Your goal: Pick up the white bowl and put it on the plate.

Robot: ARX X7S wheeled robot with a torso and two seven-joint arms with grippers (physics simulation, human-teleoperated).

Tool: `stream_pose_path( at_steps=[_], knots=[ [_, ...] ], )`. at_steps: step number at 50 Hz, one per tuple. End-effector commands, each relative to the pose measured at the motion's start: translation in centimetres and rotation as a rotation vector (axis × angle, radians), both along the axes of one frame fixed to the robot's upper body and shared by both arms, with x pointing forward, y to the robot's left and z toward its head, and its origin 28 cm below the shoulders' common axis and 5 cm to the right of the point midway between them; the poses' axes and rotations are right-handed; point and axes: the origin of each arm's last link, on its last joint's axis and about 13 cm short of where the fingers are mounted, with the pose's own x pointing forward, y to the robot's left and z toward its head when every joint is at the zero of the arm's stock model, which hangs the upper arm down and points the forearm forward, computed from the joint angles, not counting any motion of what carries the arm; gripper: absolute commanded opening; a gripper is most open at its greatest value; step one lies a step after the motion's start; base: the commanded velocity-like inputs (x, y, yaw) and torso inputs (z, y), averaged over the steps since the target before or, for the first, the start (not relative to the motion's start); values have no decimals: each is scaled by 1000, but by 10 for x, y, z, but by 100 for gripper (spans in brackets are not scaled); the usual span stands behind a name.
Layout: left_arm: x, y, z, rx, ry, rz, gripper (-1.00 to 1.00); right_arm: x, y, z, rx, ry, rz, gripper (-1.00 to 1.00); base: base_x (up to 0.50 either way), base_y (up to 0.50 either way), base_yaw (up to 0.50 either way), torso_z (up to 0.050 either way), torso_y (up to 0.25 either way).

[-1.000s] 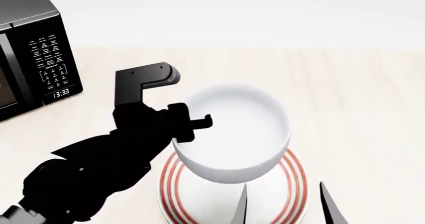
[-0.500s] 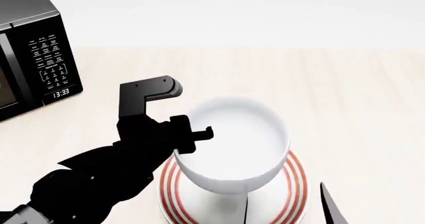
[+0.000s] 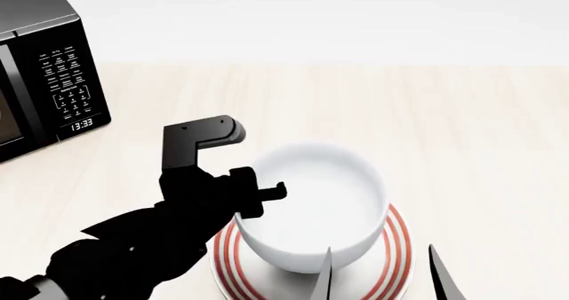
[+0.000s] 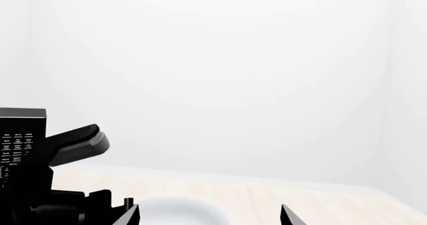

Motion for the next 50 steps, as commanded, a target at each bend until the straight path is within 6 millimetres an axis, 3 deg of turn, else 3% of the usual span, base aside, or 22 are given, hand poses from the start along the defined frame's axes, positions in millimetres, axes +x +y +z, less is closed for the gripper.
stream_pose_path(
  at_steps=[1, 40, 41, 50],
  knots=[
    [0, -1, 1, -22, -9, -3, -100, 0, 0, 0, -1, 1, 0, 100, 0, 0, 0, 0, 0],
    [-4, -2, -6, 14, 15, -25, -100, 0, 0, -1, 3, 0, 5, 100, 0, 0, 0, 0, 1],
    [-4, -2, -6, 18, 16, -25, 100, 0, 0, -1, 3, 1, 4, 100, 0, 0, 0, 0, 0],
    [-4, -2, -6, 19, 15, -25, 100, 0, 0, 0, 2, 0, 4, 100, 0, 0, 0, 0, 0]
  ],
)
